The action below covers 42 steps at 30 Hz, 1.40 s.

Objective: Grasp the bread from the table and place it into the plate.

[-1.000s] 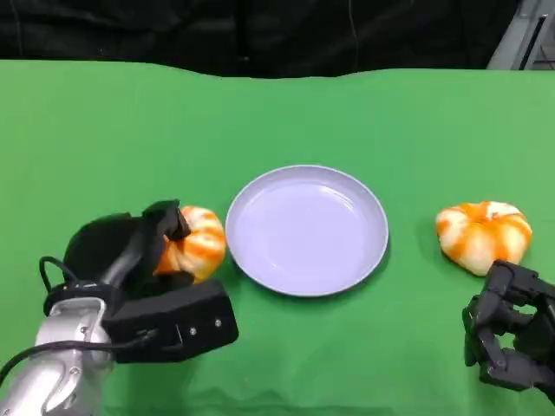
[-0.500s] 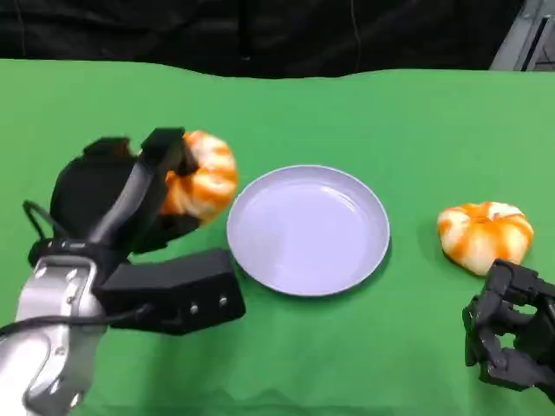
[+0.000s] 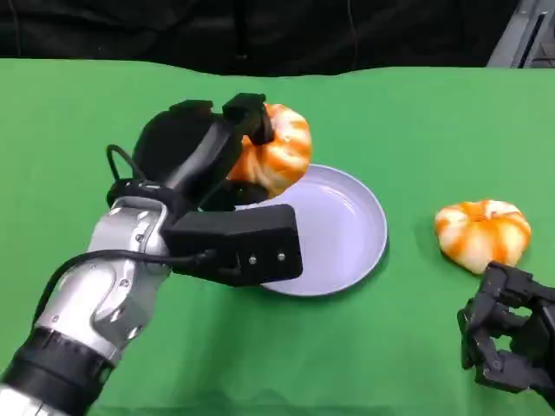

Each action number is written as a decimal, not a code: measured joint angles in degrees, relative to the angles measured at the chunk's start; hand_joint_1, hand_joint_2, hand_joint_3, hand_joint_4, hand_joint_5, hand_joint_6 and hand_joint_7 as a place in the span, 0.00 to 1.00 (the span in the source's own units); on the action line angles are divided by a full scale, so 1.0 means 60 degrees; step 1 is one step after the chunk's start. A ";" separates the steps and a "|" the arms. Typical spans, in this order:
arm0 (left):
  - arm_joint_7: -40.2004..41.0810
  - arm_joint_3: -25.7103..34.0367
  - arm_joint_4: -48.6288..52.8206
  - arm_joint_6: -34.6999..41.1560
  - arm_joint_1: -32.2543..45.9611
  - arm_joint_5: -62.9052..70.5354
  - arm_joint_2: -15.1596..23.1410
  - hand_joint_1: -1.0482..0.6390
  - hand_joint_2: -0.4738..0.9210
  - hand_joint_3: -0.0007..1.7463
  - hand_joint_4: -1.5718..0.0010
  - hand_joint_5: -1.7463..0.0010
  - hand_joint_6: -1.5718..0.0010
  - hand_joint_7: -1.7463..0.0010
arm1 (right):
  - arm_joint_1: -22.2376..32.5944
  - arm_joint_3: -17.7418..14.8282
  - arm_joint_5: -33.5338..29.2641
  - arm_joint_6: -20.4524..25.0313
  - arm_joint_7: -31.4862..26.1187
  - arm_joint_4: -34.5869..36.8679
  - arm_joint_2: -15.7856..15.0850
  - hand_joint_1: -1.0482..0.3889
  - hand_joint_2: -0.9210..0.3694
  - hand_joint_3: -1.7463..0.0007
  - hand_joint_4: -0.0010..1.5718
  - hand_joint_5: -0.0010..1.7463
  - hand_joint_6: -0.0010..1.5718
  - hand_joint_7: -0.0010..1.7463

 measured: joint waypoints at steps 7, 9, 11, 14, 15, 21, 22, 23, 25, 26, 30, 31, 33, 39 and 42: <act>0.0254 -0.0400 0.2499 -0.1000 -0.1002 -0.0230 -0.0737 0.55 1.00 0.14 0.66 0.00 0.66 0.12 | 0.0152 0.0087 -0.0056 -0.0101 -0.0175 -0.0336 0.0052 0.59 0.29 0.33 0.57 1.00 0.50 0.94; 0.0320 -0.0477 0.2995 -0.1314 -0.1151 -0.0282 -0.0867 0.55 1.00 0.16 0.66 0.03 0.66 0.14 | 0.0232 0.0105 -0.0055 -0.0100 -0.0185 -0.0461 0.0067 0.59 0.28 0.34 0.57 1.00 0.50 0.94; 0.0473 -0.0503 0.3458 -0.1654 -0.1227 -0.0411 -0.0998 0.55 1.00 0.17 0.68 0.05 0.66 0.15 | 0.0316 0.0119 -0.0067 -0.0071 -0.0236 -0.0582 0.0068 0.59 0.29 0.34 0.56 1.00 0.50 0.94; 0.0744 -0.0562 0.4106 -0.2063 -0.1256 -0.0520 -0.1154 0.54 1.00 0.19 0.75 0.06 0.67 0.21 | 0.0379 0.0163 -0.0176 0.0046 -0.0331 -0.0692 0.0069 0.60 0.28 0.34 0.56 1.00 0.50 0.94; 0.0783 -0.0567 0.4254 -0.2160 -0.1256 -0.0582 -0.1192 0.53 1.00 0.19 0.76 0.07 0.66 0.26 | 0.0391 0.0178 -0.0185 0.0057 -0.0336 -0.0705 0.0070 0.61 0.28 0.34 0.56 1.00 0.50 0.94; -0.0337 -0.0695 0.4374 -0.2119 -0.1295 -0.0923 -0.1113 0.06 1.00 0.37 0.86 0.96 0.70 0.98 | 0.0402 0.0309 -0.0185 0.0115 -0.0355 -0.0866 0.0100 0.62 0.29 0.34 0.56 1.00 0.50 0.94; -0.0575 -0.0732 0.4298 -0.2067 -0.1297 -0.0923 -0.1051 0.03 1.00 0.40 0.93 0.98 0.75 0.99 | 0.0402 0.0311 -0.0185 0.0131 -0.0355 -0.0866 0.0100 0.62 0.29 0.34 0.56 1.00 0.50 0.94; -0.0810 -0.0760 0.4224 -0.2042 -0.1299 -0.0924 -0.0982 0.01 1.00 0.42 0.97 0.99 0.79 1.00 | 0.0402 0.0311 -0.0186 0.0135 -0.0356 -0.0866 0.0100 0.62 0.29 0.34 0.56 1.00 0.49 0.94; -0.1271 -0.0802 0.4089 -0.1960 -0.1310 -0.0924 -0.0851 0.00 1.00 0.45 0.99 1.00 0.87 1.00 | 0.0402 0.0310 -0.0192 0.0134 -0.0365 -0.0866 0.0100 0.62 0.29 0.34 0.56 1.00 0.49 0.94; -0.1475 -0.0863 0.4031 -0.1882 -0.1320 -0.0916 -0.0786 0.00 1.00 0.47 1.00 1.00 0.90 1.00 | 0.0402 0.0309 -0.0193 0.0134 -0.0371 -0.0866 0.0099 0.62 0.29 0.34 0.56 1.00 0.49 0.94; -0.2067 -0.1025 0.3794 -0.1629 -0.1324 -0.0863 -0.0612 0.00 1.00 0.50 1.00 1.00 0.96 1.00 | 0.0410 0.0307 -0.0193 0.0134 -0.0385 -0.0874 0.0098 0.63 0.28 0.34 0.55 1.00 0.49 0.94; -0.2096 -0.1028 0.3693 -0.1609 -0.1324 -0.0864 -0.0578 0.00 1.00 0.51 1.00 1.00 0.96 1.00 | 0.0417 0.0307 -0.0193 0.0135 -0.0393 -0.0882 0.0097 0.63 0.28 0.34 0.55 1.00 0.49 0.94; -0.2093 -0.1020 0.3495 -0.1608 -0.1324 -0.0867 -0.0525 0.00 1.00 0.52 1.00 1.00 0.96 1.00 | 0.0432 0.0306 -0.0194 0.0135 -0.0396 -0.0908 0.0093 0.64 0.27 0.35 0.55 1.00 0.49 0.94; -0.1654 -0.0547 0.2917 -0.1956 -0.1164 -0.1289 -0.0359 0.00 1.00 0.48 1.00 1.00 0.94 0.99 | 0.0433 0.0290 -0.0169 0.0170 -0.0374 -0.0926 0.0086 0.65 0.26 0.36 0.55 1.00 0.49 0.94; -0.2061 0.0261 0.2279 -0.2112 -0.0748 -0.2649 -0.0373 0.16 1.00 0.27 0.92 0.98 0.83 0.98 | 0.0430 0.0276 -0.0160 0.0172 -0.0372 -0.0926 0.0087 0.66 0.25 0.36 0.55 1.00 0.49 0.94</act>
